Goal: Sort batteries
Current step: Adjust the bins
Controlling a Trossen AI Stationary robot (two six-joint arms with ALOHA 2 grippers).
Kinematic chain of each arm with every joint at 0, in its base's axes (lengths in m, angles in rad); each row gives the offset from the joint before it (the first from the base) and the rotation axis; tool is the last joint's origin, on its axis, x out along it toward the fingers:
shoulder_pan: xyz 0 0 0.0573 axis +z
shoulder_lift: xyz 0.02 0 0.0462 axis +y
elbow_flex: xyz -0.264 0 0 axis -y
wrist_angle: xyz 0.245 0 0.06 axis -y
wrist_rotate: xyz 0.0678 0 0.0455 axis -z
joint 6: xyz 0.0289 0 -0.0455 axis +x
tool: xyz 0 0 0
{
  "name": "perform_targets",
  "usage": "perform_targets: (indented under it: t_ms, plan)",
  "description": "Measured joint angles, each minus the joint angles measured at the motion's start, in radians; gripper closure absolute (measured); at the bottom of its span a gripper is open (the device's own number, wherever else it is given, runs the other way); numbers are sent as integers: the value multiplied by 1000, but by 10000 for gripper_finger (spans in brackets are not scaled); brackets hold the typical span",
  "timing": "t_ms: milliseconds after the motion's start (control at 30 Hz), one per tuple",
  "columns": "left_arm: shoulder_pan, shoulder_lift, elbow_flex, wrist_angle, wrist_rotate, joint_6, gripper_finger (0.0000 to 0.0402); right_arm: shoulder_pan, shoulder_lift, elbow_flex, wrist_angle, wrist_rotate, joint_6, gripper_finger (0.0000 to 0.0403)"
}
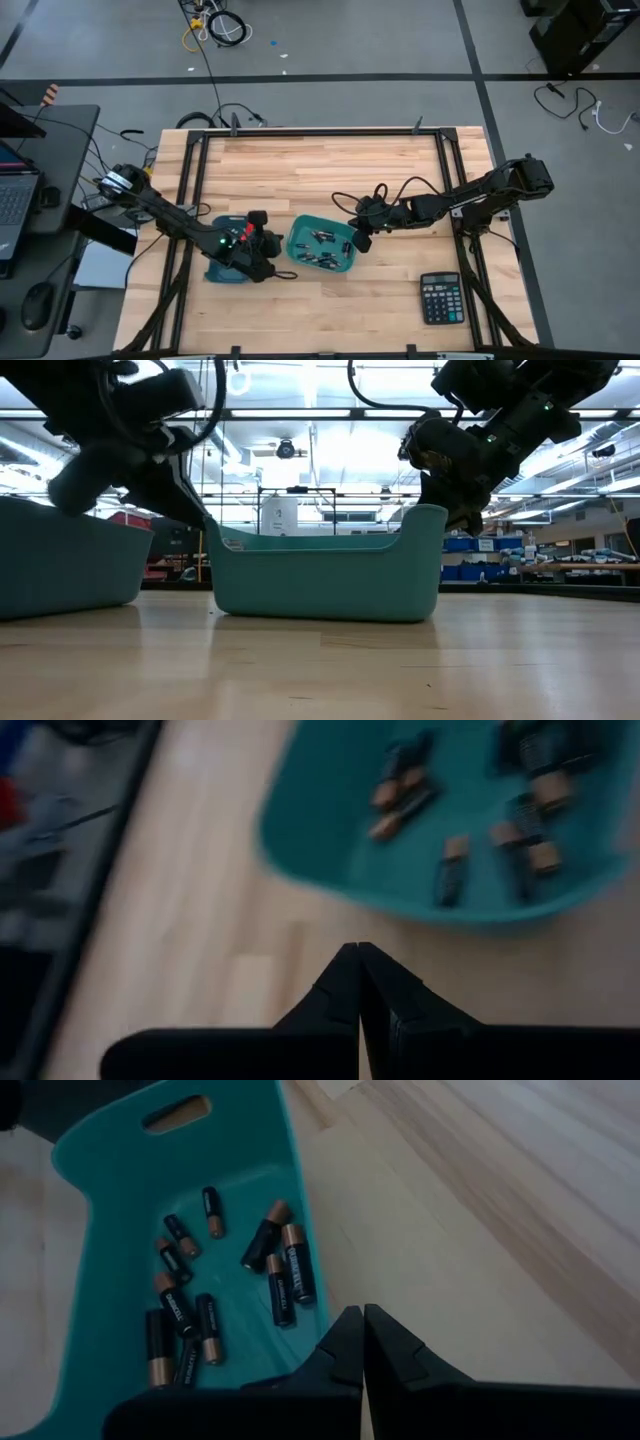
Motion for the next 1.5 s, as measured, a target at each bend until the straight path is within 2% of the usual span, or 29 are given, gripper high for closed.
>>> perform_targets:
  t_ms: [133, 200, 333, 533, 667, 900, 1067, 1167, 1500]
  plan:
    - [0, 0, 23, -119, -167, -48, 401, 1, 0, 0, -4, 0, 7, 403]
    - [0, 0, 29, -127, -240, -41, 401, 1, 0, 0, -4, 0, 6, 403]
    - [-5, 0, 62, -125, -264, -9, 401, 1, 0, 0, -10, -1, 6, 403]
    - [-65, 0, 90, -128, -96, 87, 401, -2, 0, 0, -22, -1, 4, 403]
    - [-101, 0, 90, -138, -63, 97, 401, -10, 0, 0, -24, -1, 4, 403]
    - [-168, -4, 142, -115, 123, 165, 401, -11, 0, 0, -61, -1, 4, 403]
    - [-175, -4, 134, -117, 177, 158, 401, -24, 0, 0, -60, 0, 1, 403]
    - [-148, 5, 100, -45, 237, 146, 401, -30, 0, 0, -60, 0, -3, 403]
    - [-123, 11, -48, 297, 223, 224, 401, -31, 0, 0, -66, 0, -25, 403]
